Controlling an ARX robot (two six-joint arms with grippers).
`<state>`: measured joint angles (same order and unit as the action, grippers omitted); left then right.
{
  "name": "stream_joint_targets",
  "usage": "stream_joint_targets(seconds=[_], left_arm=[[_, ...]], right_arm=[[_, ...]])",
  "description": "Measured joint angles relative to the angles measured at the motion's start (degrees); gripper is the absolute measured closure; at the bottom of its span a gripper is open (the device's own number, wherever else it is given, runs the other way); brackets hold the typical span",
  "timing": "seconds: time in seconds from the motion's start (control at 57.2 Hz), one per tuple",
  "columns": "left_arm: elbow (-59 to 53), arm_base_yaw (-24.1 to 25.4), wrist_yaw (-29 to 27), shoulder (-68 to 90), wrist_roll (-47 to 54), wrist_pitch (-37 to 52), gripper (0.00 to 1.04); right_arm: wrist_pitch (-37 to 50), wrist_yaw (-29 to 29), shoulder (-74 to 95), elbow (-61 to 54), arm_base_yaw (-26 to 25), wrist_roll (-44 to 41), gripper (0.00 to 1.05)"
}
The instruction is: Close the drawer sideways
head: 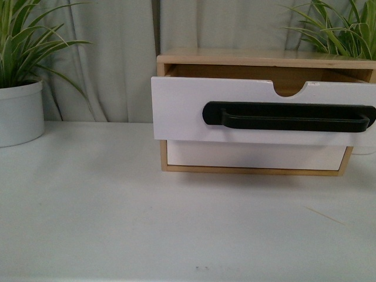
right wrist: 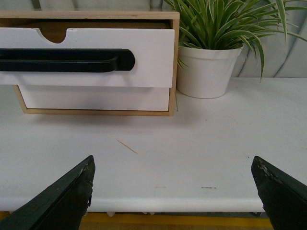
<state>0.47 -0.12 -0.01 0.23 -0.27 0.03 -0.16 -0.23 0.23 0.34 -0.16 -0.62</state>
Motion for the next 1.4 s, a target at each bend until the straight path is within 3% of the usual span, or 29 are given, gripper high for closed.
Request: stream_joint_targets(seconds=[0.665,0.735,0.77,0.805,0.822,0.892,0.962,1.242,1.399], left_arm=[[0.0,0.0,0.0,0.0,0.0,0.0,0.06],[0.0,-0.1,-0.7,0.1,0.0,-0.1,0.06],[1.7,-3.2,-9.2,2.6,-2.5,-4.0,0.06],[5.2,-9.7,-26.8,9.8,-8.9,-10.4,0.06],[6.5,-12.0,-32.3,12.6,-11.1,-12.1,0.06],[9.5,-18.1,-44.4,20.2,-18.4,-14.3,0.06],[12.9,-21.6,-49.6,26.2,-24.5,-14.3,0.06],[26.7,-28.5,-43.3,51.0,-36.2,0.7,0.06],[34.6,-33.1,-40.9,63.8,-37.0,6.4,0.06]], right_arm=[[0.0,0.0,0.0,0.0,0.0,0.0,0.09],[-7.9,-13.6,5.2,3.3,-4.3,-4.4,0.09],[-9.4,-20.7,10.5,5.1,-6.5,-7.1,0.09],[-8.8,-23.7,14.4,6.1,-7.3,-8.8,0.09],[-8.3,-24.5,16.2,6.6,-7.5,-9.6,0.09],[-6.3,-25.5,21.4,8.6,-8.1,-12.5,0.09],[-4.5,-25.3,26.4,11.0,-8.2,-15.6,0.09],[7.5,-20.2,46.5,18.6,-3.3,-38.3,0.09],[13.9,-17.4,54.9,22.0,-1.3,-43.4,0.09]])
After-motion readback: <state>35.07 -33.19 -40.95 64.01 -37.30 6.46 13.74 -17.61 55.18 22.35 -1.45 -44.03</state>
